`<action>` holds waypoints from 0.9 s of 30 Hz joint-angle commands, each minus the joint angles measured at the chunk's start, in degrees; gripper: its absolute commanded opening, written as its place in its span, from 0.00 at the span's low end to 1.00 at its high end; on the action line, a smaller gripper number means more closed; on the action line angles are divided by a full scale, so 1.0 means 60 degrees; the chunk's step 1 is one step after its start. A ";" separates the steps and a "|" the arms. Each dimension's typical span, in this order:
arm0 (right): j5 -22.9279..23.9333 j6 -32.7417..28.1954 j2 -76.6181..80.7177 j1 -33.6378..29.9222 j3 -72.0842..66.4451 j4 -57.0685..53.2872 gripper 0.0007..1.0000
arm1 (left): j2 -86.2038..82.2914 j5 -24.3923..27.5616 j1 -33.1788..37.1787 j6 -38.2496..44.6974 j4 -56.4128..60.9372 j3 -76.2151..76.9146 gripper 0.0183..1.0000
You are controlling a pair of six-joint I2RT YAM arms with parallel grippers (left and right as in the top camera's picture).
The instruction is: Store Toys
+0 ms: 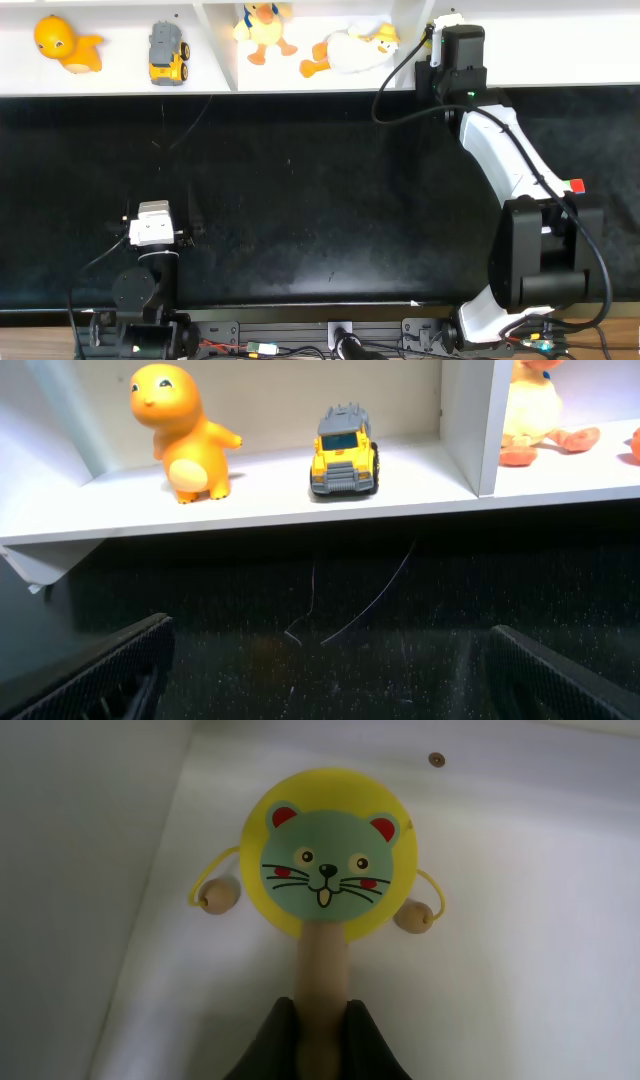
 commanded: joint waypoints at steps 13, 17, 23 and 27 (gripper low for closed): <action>-0.0095 0.0736 0.0044 -0.0208 0.0306 -0.0401 0.89 | -0.0113 0.0062 -0.0051 0.0142 -0.0029 -0.0007 1.00; -0.0324 0.0794 -0.0087 -0.0433 0.0306 -0.0882 1.00 | -0.0113 0.0062 -0.0051 0.0142 -0.0029 -0.0007 1.00; -0.0397 0.0783 -0.0470 -0.0565 0.0306 -0.1548 1.00 | -0.0113 0.0062 -0.0051 0.0142 -0.0029 -0.0007 1.00; -0.0397 0.0750 -0.0820 -0.0554 0.0306 -0.2018 0.99 | -0.0113 0.0062 -0.0051 0.0142 -0.0029 -0.0007 1.00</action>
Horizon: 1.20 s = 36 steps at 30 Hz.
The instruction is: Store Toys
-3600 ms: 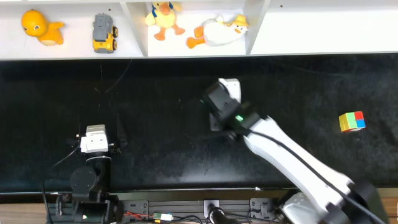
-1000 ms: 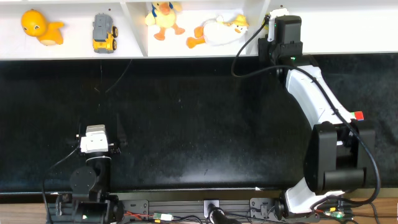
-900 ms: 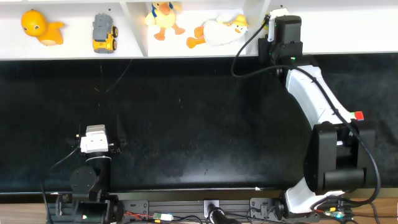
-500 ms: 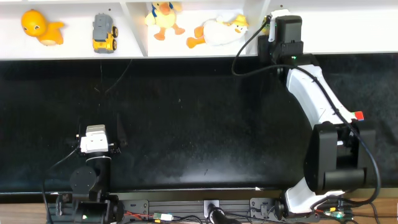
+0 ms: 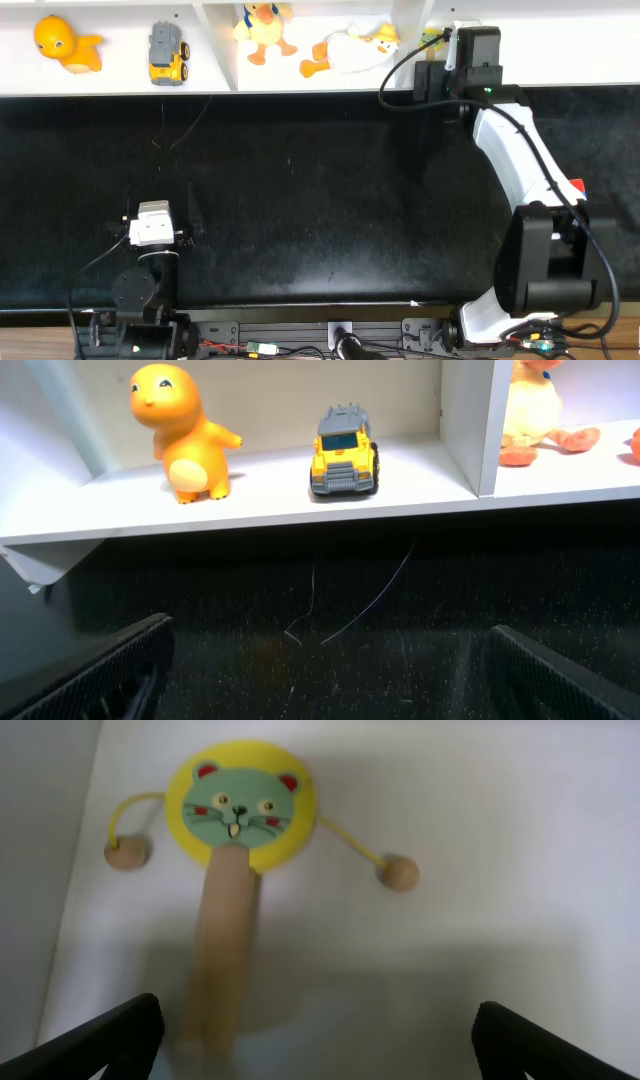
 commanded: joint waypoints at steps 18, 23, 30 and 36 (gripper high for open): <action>-0.0036 -0.0328 -0.3089 0.0062 -0.1417 -0.2459 1.00 | -0.0113 0.0062 -0.0051 0.0142 -0.0033 -0.0007 1.00; -0.0036 -0.0007 -0.4717 0.0175 -0.2852 -0.2546 0.99 | -0.0113 0.0062 -0.0051 0.0142 -0.0033 -0.0007 1.00; -0.0040 0.0488 -0.6768 -0.0011 -0.4284 -0.3177 0.99 | -0.0113 0.0062 -0.0051 0.0142 -0.0033 -0.0007 1.00; -0.0044 0.0678 -0.7260 -0.0809 -0.4477 -0.4014 1.00 | -0.0113 0.0062 -0.0051 0.0142 -0.0033 -0.0007 1.00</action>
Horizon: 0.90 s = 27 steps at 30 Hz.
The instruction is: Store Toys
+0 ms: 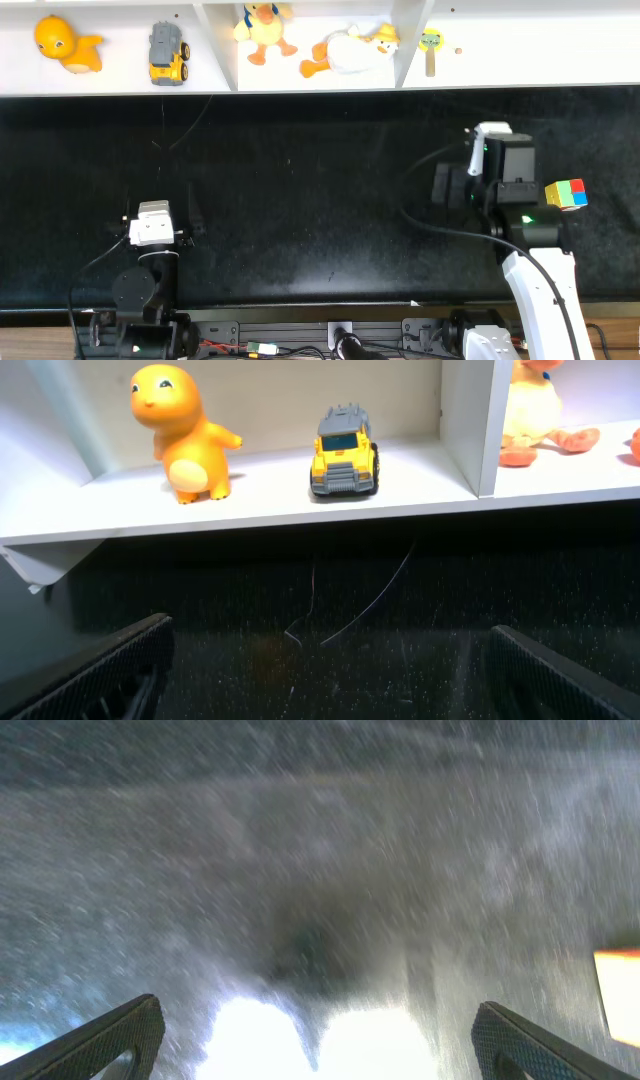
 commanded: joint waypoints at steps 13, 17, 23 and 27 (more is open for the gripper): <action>-0.0036 0.0222 -0.0484 -0.2197 -0.0098 -0.0339 0.99 | -0.0113 0.0062 -0.0051 0.0142 -0.0029 -0.0007 1.00; -0.0040 0.0219 -0.0357 -0.2197 -0.0098 -0.0339 0.99 | -0.0113 0.0062 -0.0051 0.0142 -0.0029 -0.0007 1.00; -0.0251 0.0215 -0.0255 -0.2197 -0.0098 -0.0204 1.00 | -0.0113 0.0062 -0.0051 0.0142 -0.0029 -0.0007 1.00; -0.0321 0.0219 -0.0240 -0.2197 -0.0098 0.0678 1.00 | -0.0113 0.0062 -0.0051 0.0142 -0.0029 -0.0007 1.00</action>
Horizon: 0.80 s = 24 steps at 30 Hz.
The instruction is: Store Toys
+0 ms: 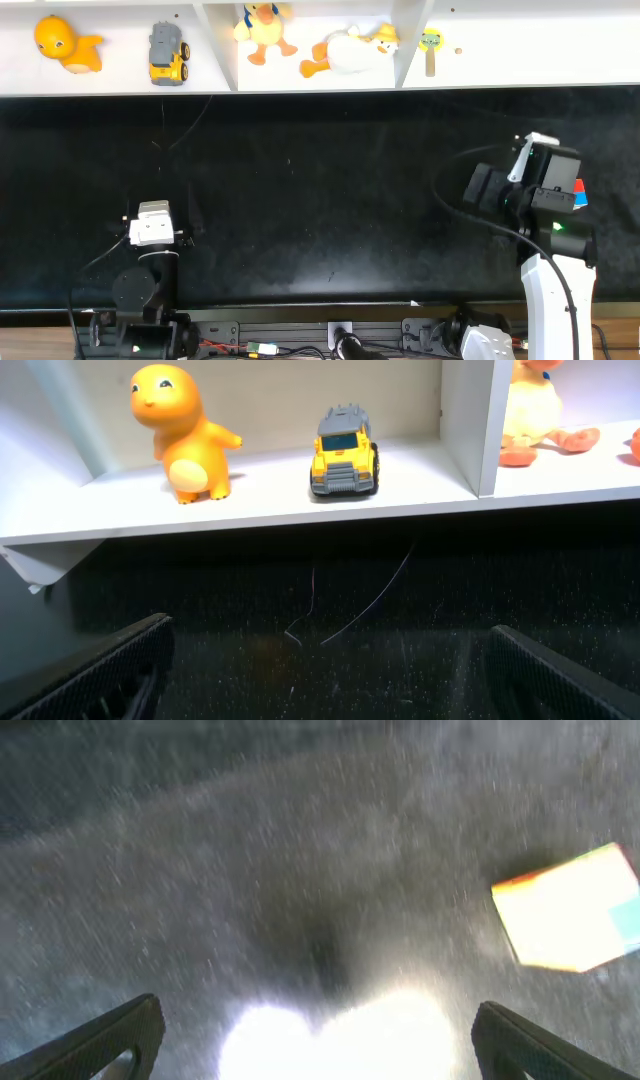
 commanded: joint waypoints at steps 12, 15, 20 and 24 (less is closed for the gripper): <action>0.3428 0.0219 0.0291 -0.0178 0.0004 0.0382 0.99 | -0.0113 0.0062 -0.0051 0.0142 -0.0029 -0.0007 1.00; 0.3712 0.0576 0.0765 -0.0787 0.0004 0.0222 1.00 | -0.0113 0.0062 -0.0051 0.0142 -0.0029 -0.0007 1.00; 0.3825 0.0113 0.1912 -0.2441 0.0004 0.0503 1.00 | -0.0113 0.0062 -0.0051 0.0142 -0.0029 -0.0007 1.00; 0.3446 -0.0452 0.2444 -0.3457 0.0004 0.0656 1.00 | -0.0113 0.0062 -0.0051 0.0142 -0.0029 -0.0007 1.00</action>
